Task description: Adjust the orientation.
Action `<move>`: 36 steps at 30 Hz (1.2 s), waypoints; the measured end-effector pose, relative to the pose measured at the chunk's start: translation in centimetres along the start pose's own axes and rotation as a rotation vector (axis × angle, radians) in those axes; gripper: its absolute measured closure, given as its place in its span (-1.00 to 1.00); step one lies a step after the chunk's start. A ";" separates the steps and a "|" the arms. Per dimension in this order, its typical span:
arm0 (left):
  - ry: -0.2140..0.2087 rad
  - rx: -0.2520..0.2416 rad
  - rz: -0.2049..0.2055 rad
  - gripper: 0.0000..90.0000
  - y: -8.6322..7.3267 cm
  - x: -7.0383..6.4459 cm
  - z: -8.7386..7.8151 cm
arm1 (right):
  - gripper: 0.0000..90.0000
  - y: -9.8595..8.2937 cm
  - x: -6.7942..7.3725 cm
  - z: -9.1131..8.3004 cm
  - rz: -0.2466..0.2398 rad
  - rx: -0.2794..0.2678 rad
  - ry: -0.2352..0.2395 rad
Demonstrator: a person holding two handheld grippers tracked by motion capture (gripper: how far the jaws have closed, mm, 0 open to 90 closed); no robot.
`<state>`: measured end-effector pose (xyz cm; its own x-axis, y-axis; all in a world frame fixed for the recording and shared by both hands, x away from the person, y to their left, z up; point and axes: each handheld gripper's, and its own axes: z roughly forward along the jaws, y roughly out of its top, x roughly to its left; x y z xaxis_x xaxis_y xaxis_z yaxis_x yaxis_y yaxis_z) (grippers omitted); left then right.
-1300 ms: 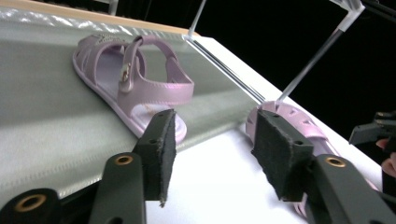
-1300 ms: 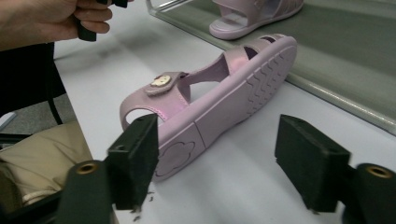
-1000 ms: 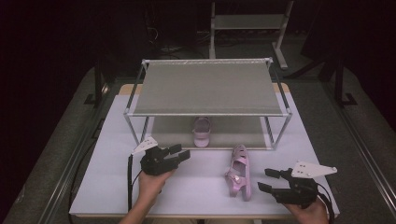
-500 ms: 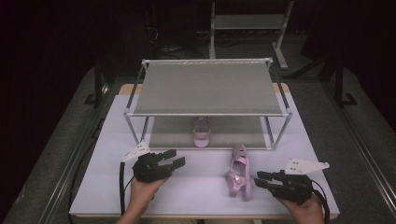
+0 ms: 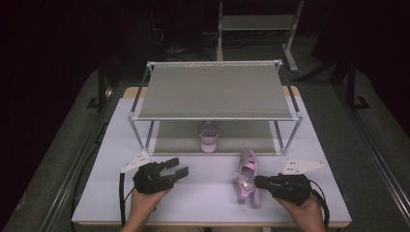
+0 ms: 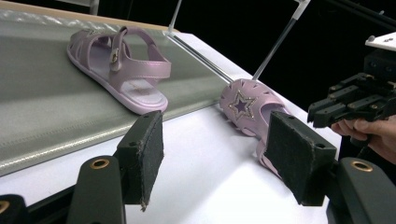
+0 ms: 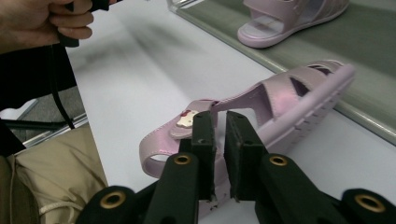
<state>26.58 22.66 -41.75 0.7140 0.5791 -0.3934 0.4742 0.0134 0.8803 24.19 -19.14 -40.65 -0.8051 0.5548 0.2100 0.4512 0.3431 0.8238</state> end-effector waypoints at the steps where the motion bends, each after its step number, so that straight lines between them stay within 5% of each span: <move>1: -0.003 0.000 -0.004 -0.19 0.0 0.1 0.0 | 0.86 0.1 0.1 0.2 -0.003 0.003 0.005; 13: -0.005 -0.015 -0.019 -0.19 -0.3 0.0 0.0 | 0.95 0.0 0.4 1.0 -0.020 0.020 -0.002; 20: 0.000 -0.022 -0.022 -0.19 -0.3 0.2 -0.1 | 0.91 0.1 0.6 -0.2 -0.036 0.002 -0.045; 36: 0.002 -0.018 -0.022 -0.19 -0.4 0.2 -0.1 | 0.89 -1.2 -0.9 -2.3 0.022 -0.013 -0.118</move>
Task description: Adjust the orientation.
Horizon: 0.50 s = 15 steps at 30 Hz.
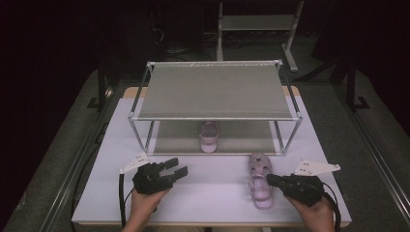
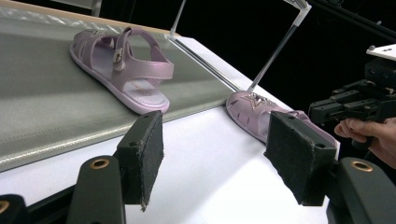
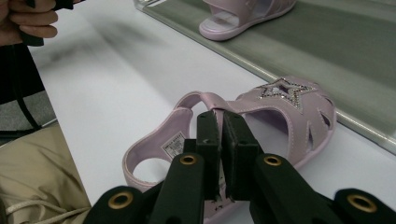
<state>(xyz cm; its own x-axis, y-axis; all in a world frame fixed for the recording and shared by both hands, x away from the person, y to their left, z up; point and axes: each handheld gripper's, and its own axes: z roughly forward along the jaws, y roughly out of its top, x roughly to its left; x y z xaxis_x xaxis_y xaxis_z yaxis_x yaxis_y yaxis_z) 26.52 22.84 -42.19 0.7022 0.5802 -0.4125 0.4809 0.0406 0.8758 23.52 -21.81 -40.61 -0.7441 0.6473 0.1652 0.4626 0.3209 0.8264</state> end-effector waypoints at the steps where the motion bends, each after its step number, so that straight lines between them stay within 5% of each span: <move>1: 0.001 0.001 0.001 -0.19 0.0 0.0 0.0 | 0.89 -0.2 -0.1 -0.1 0.009 -0.005 0.002; 11: 0.005 0.001 0.001 -0.19 0.0 0.0 0.0 | 0.73 -0.9 -1.1 -0.8 0.053 0.007 -0.036; 15: 0.006 0.000 0.002 -0.19 0.0 0.1 -0.2 | 0.49 -1.1 -1.3 -1.0 0.065 0.005 -0.054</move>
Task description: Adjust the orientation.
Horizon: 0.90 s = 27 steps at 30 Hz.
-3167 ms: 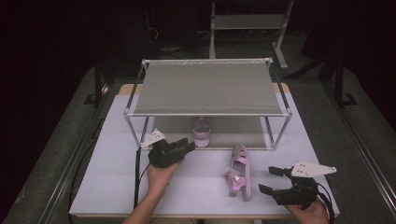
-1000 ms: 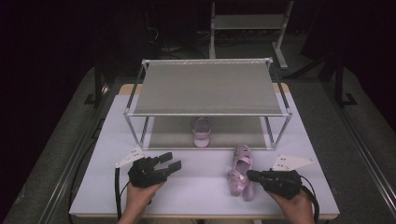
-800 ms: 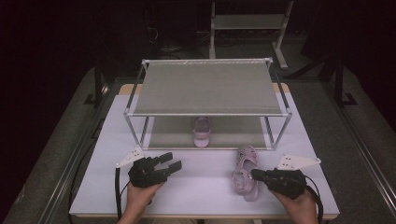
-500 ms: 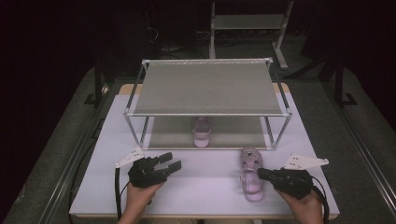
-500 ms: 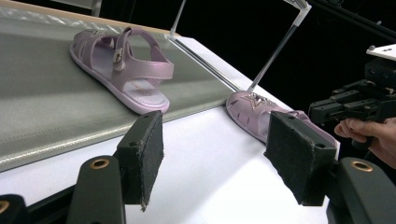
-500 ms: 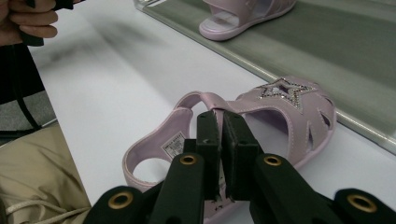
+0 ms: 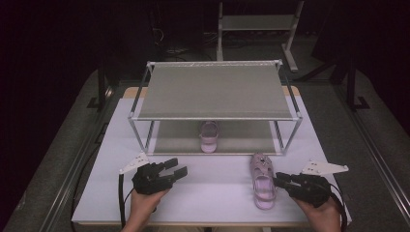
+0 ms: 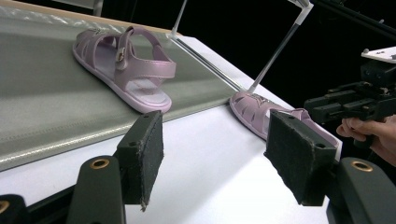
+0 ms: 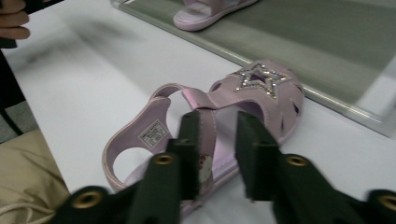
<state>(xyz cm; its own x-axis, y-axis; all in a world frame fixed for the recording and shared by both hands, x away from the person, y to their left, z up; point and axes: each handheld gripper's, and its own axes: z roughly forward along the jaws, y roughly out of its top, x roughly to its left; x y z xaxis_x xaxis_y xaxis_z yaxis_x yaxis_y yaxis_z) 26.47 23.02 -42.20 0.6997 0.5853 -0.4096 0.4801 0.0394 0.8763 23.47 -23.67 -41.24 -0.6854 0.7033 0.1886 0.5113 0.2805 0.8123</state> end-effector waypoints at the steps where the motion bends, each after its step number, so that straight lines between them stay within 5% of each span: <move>1: 0.002 0.000 0.001 -0.19 0.0 0.0 0.0 | 0.37 0.0 0.0 -0.1 0.011 -0.004 0.002; 3: 0.004 -0.003 0.002 -0.19 0.0 0.0 -0.1 | 0.26 0.0 0.0 -0.2 0.072 -0.002 0.012; 9: 0.005 -0.005 0.004 -0.19 0.0 0.0 -0.1 | 0.01 -0.2 0.8 -0.1 0.062 -0.011 0.010; 27: 0.017 -0.008 0.017 -0.21 0.1 0.0 -0.3 | 0.24 -0.6 2.2 1.5 0.110 0.054 -0.065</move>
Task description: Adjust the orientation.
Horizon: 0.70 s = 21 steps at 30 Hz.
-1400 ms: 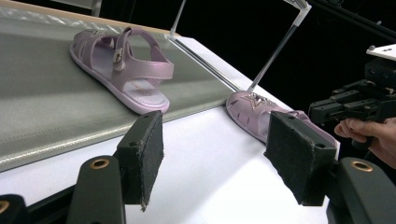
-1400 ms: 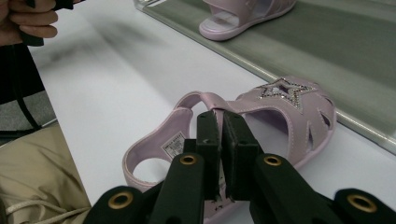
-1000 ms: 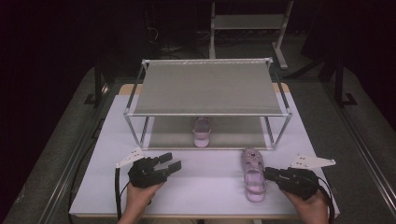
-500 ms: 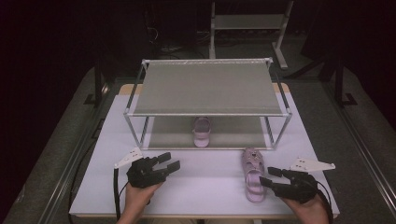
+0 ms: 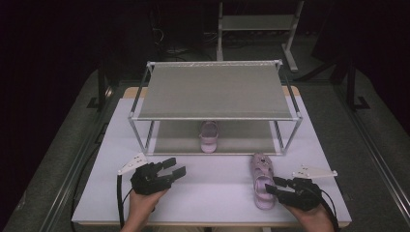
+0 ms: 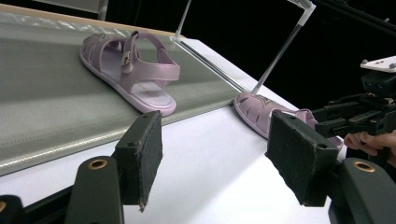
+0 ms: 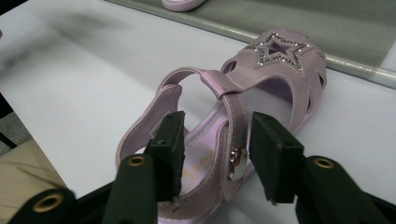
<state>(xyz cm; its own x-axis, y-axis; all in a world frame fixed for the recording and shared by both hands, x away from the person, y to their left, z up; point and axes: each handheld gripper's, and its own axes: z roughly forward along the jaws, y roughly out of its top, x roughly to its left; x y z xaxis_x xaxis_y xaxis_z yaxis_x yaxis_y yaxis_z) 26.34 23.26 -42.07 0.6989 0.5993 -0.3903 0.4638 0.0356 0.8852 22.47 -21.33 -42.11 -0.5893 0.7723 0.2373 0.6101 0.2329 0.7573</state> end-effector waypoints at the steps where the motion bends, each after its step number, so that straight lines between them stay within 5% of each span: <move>1: 0.001 0.000 0.000 -0.21 0.0 0.0 0.0 | 0.27 0.0 0.0 0.0 0.000 0.003 -0.003; 21: 0.006 0.000 0.003 -0.22 0.0 0.1 -0.2 | 0.66 0.0 0.0 0.1 0.055 0.034 -0.065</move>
<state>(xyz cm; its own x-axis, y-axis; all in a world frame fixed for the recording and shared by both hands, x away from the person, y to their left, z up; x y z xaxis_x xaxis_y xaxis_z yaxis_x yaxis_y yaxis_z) 26.30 23.48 -42.08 0.6973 0.6040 -0.3859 0.4615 0.0336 0.8865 22.53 -21.31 -42.13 -0.5197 0.8208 0.2371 0.6591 0.2085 0.7226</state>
